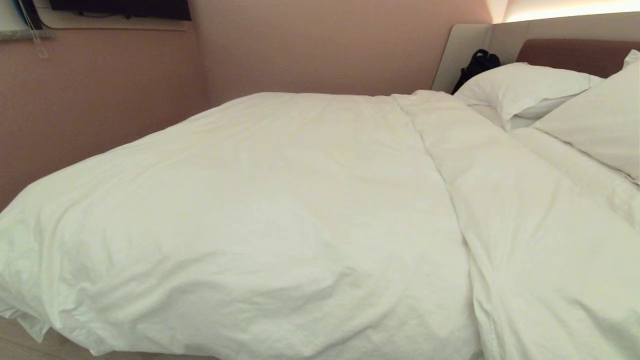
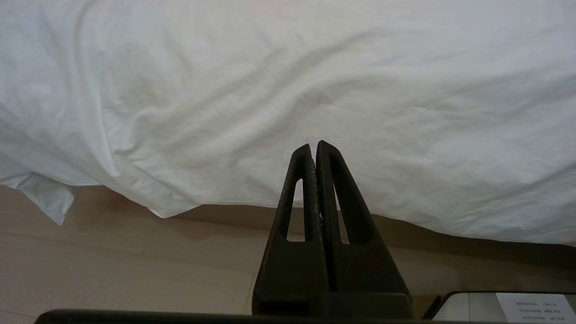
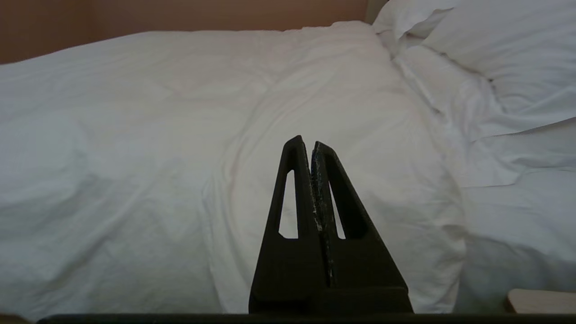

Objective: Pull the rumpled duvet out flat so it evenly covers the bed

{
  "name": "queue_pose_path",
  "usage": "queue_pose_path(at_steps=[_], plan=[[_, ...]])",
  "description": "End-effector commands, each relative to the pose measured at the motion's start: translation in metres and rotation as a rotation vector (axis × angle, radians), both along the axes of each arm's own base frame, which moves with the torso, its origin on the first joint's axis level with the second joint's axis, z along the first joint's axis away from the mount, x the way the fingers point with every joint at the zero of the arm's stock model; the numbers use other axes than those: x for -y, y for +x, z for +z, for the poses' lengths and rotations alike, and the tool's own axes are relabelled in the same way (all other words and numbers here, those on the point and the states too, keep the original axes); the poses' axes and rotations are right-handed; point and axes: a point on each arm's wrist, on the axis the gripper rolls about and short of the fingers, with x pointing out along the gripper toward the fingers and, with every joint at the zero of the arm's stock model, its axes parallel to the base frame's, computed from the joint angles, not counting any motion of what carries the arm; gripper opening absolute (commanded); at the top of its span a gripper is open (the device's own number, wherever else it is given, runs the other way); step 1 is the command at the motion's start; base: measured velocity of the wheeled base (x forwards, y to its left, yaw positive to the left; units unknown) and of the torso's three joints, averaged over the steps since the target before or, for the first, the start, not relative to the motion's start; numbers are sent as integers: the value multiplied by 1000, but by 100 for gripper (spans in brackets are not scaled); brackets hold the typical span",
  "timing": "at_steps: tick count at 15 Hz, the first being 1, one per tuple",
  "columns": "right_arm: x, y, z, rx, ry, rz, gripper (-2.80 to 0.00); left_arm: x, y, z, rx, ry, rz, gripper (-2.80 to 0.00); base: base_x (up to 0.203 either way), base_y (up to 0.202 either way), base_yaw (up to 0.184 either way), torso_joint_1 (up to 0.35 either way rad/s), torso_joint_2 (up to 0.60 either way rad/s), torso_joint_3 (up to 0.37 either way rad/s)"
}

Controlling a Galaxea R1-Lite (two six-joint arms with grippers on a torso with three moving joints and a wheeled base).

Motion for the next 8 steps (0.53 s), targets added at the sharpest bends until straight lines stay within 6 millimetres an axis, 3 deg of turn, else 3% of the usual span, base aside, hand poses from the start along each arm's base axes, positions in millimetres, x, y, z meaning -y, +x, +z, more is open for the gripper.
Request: queue_pose_path(at_steps=[1, 8], plan=[[-1, 3, -4, -14, -6, 38, -280, 0, 0, 0, -1, 1, 1, -280, 0, 0, 0, 0, 0, 0], [-1, 20, -15, 36, -11, 24, -280, 0, 0, 0, -1, 1, 1, -280, 0, 0, 0, 0, 0, 0]])
